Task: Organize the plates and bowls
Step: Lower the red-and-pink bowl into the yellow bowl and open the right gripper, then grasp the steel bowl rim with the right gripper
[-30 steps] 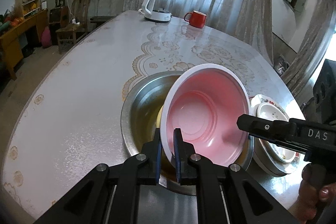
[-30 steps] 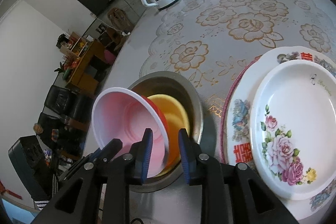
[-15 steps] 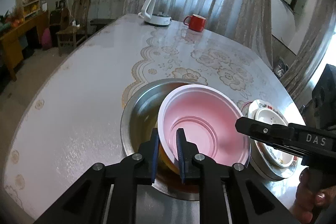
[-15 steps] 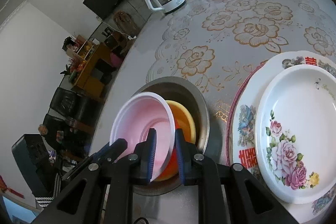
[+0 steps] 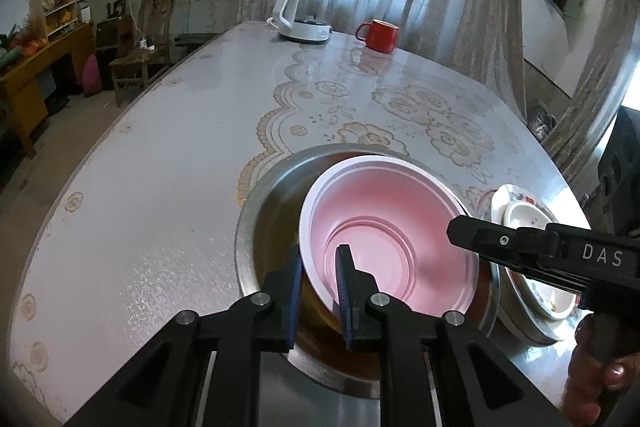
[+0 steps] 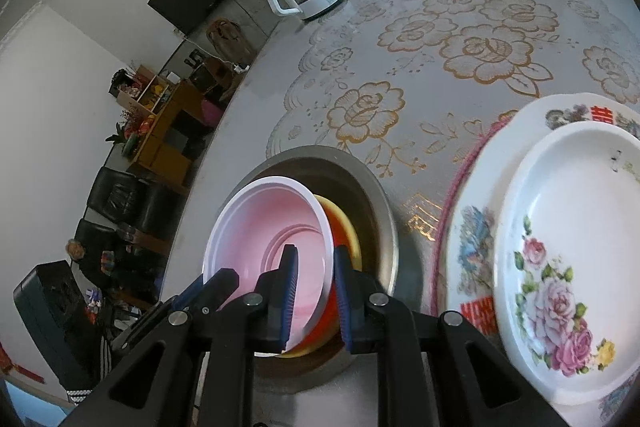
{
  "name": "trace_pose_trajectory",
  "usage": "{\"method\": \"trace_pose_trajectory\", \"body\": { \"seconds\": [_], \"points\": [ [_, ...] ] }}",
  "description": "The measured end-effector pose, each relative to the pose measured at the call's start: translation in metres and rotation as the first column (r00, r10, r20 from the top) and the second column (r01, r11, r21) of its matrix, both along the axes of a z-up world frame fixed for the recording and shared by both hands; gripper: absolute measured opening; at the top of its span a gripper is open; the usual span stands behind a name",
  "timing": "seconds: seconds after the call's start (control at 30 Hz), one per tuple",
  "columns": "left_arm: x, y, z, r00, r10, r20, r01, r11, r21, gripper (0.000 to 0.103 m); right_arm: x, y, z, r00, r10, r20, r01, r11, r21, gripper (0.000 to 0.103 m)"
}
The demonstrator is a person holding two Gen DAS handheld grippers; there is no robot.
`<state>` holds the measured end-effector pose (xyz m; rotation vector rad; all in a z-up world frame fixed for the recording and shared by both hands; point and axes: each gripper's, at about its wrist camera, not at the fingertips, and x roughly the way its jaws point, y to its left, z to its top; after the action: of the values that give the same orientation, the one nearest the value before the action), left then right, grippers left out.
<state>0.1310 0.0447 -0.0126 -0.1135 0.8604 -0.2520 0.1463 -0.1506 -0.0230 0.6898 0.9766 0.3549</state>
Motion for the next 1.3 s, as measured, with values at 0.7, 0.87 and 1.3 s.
{"method": "trace_pose_trajectory", "body": {
  "seconds": [0.7, 0.87, 1.3],
  "points": [
    [-0.018, -0.001, 0.016, 0.996, 0.021, 0.088, -0.024, 0.999, 0.029, 0.05, -0.013, -0.011, 0.009, 0.998, -0.05, 0.047, 0.049, 0.999, 0.019, 0.024],
    [-0.026, -0.002, 0.02, 0.993, 0.018, 0.118, -0.026, 0.997, 0.066, 0.057, -0.022, -0.012, 0.012, 0.996, -0.058, 0.062, 0.056, 0.998, 0.028, 0.025],
    [-0.041, 0.021, 0.019, 0.987, 0.085, 0.135, -0.09, 0.996, 0.029, 0.08, -0.044, -0.015, 0.013, 0.995, -0.053, 0.08, 0.054, 0.998, -0.01, 0.025]
  ]
}}
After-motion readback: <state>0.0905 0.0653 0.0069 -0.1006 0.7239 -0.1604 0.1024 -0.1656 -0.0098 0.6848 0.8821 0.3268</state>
